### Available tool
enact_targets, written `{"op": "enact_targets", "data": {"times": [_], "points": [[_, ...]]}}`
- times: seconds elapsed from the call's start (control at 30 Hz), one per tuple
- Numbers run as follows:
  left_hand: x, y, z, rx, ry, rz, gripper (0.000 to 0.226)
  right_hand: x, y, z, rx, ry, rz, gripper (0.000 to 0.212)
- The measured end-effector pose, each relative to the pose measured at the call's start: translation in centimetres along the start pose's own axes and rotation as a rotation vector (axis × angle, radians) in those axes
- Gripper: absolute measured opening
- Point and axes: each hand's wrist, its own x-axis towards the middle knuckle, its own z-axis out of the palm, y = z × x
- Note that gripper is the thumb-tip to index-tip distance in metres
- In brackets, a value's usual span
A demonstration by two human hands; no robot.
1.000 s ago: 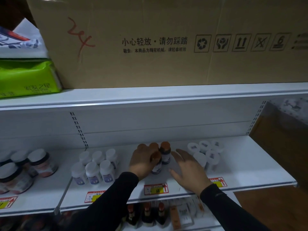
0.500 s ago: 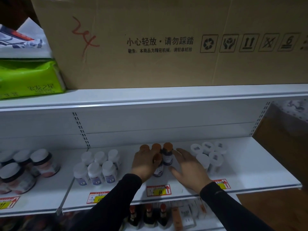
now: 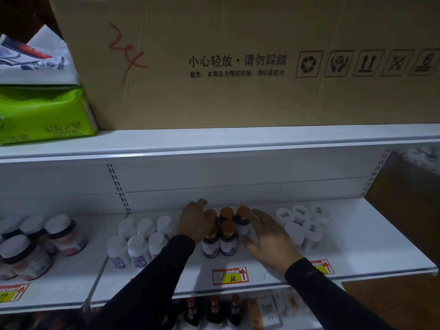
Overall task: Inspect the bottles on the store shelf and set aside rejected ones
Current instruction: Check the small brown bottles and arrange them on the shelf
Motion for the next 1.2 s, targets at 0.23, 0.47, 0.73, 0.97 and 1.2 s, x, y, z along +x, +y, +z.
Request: {"op": "enact_targets", "data": {"times": [0.23, 0.47, 0.73, 0.97, 1.2], "points": [[0.8, 0.6, 1.5, 0.107, -0.062, -0.072, 0.027, 0.5, -0.6, 0.3, -0.007, -0.004, -0.003, 0.055], [1.2, 0.6, 2.0, 0.087, 0.016, -0.068, 0.021, 0.7, -1.2, 0.0, 0.012, 0.009, -0.031, 0.054], [-0.1, 2.1, -2.1, -0.102, 0.249, 0.059, 0.016, 1.3, -2.8, -0.9, 0.023, 0.050, -0.026, 0.047], [-3.2, 3.9, -6.7, -0.326, 0.228, 0.063, 0.017, 1.8, -5.7, -1.4, 0.159, 0.008, 0.009, 0.067], [-4.7, 3.6, -7.0, -0.528, 0.179, -0.004, 0.028, 1.6, -8.6, -1.6, 0.277, -0.067, 0.046, 0.075]]}}
